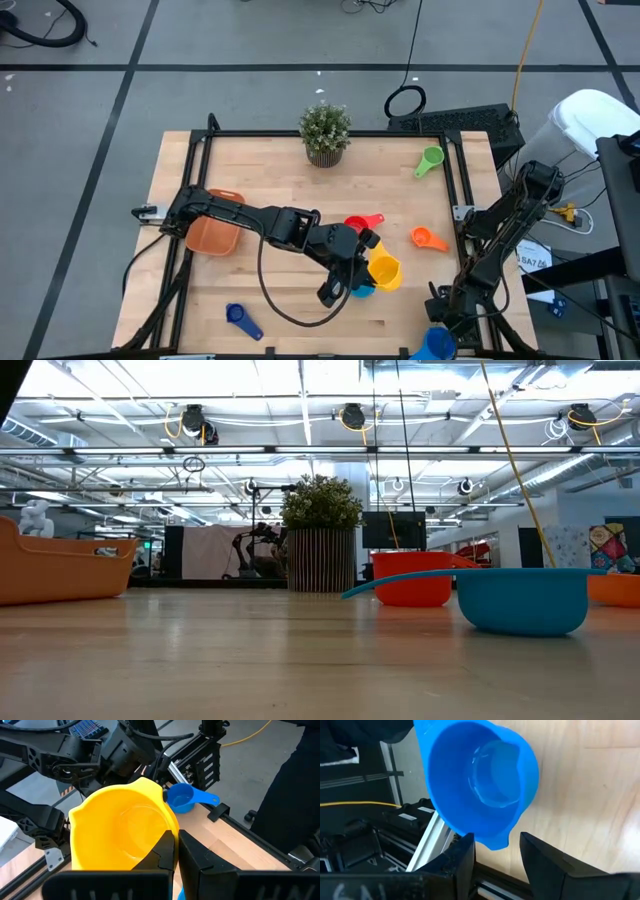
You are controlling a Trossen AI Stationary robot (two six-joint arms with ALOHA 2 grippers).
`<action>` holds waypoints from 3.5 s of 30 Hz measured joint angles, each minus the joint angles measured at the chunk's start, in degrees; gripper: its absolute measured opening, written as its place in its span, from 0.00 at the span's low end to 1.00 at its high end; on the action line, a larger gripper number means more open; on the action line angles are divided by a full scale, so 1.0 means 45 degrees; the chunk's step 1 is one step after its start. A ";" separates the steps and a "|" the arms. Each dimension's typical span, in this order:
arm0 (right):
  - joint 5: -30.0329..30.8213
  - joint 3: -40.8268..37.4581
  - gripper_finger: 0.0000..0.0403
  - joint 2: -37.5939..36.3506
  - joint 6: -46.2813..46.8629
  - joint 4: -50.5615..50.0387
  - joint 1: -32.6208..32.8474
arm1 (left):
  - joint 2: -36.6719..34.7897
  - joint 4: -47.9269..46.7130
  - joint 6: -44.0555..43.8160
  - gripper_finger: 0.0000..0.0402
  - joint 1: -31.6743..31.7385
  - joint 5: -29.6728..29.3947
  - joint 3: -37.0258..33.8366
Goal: Nest measuring cups in basket
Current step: Stack the yellow measuring cup on top of the blue measuring cup
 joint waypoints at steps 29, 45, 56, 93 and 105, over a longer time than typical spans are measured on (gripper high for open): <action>0.0085 -0.0002 0.37 0.0004 0.0729 -0.0092 -0.0079 | 0.0000 0.0000 -0.0012 0.02 0.0000 0.0000 0.0005; 0.1360 -0.0011 0.35 0.0944 -0.0833 -0.0472 -0.0857 | 0.0000 -0.0005 0.0017 0.02 0.0000 0.0000 0.0005; 0.1357 0.0027 0.25 0.1832 -0.1905 -0.0956 -0.1243 | 0.0000 -0.0001 -0.0018 0.02 0.0000 0.0000 0.0005; 0.3659 -0.0043 0.19 0.1214 -0.9233 -0.0817 -0.6606 | 0.0000 -0.0210 -0.0213 0.02 0.0032 0.0000 0.0005; 0.4153 -0.0021 0.45 -0.0303 -1.0456 -0.1103 -0.7718 | -0.0005 -0.0545 -0.0348 0.02 0.0058 -0.0204 0.0005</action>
